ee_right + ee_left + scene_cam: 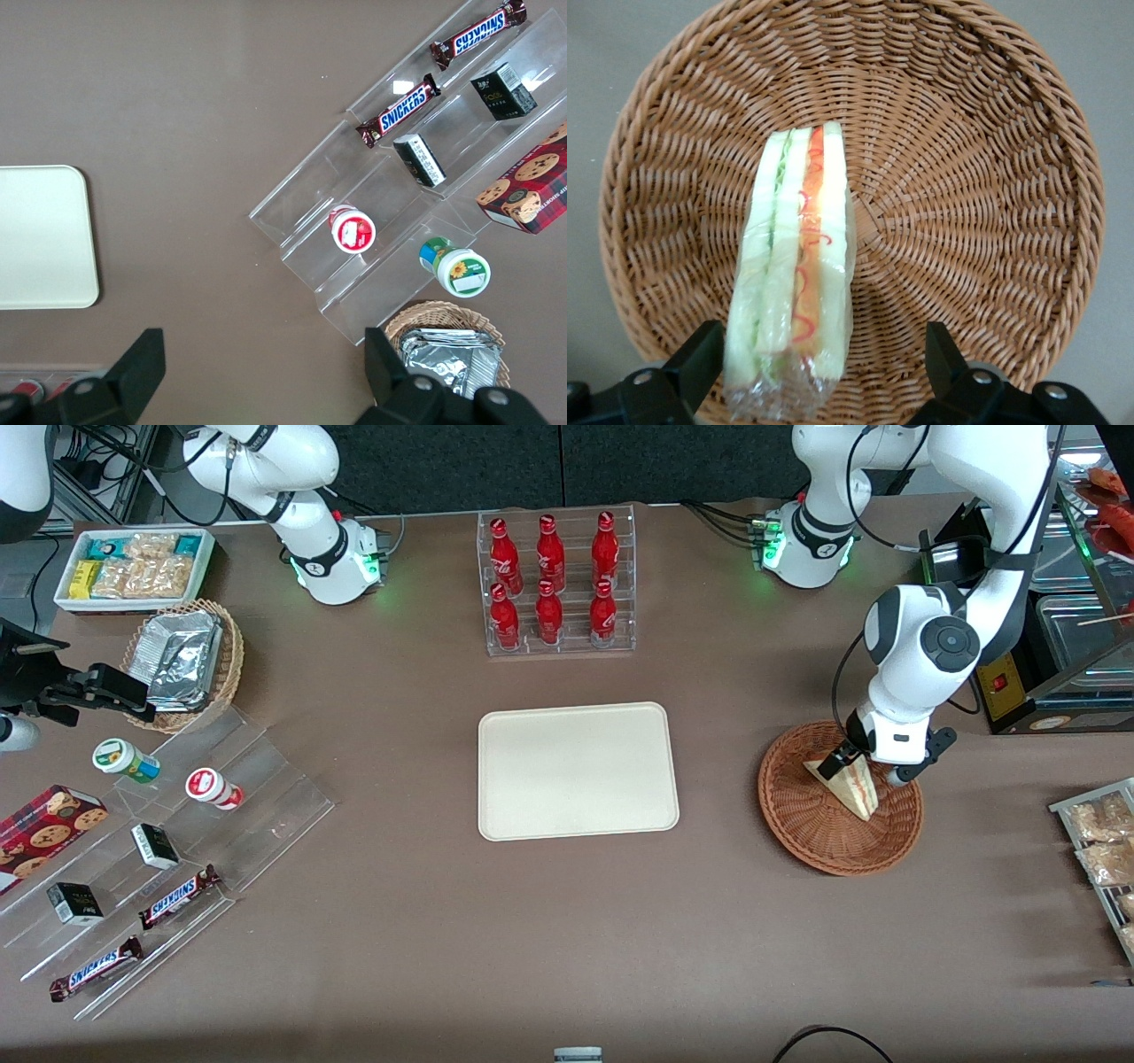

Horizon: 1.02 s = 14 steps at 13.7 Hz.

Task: Place sandwich from basket to tray
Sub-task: 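Lower the left gripper and close it on the sandwich's upright edge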

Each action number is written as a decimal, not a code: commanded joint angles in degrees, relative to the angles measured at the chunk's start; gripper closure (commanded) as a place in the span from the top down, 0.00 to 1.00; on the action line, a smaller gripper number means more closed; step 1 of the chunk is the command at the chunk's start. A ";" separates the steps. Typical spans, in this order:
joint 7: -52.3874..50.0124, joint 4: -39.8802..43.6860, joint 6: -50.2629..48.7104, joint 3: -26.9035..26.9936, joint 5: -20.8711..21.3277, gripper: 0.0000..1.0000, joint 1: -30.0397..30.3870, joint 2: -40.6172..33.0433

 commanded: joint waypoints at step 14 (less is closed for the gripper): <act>-0.04 0.84 -5.52 0.51 5.29 0.00 -0.43 -1.34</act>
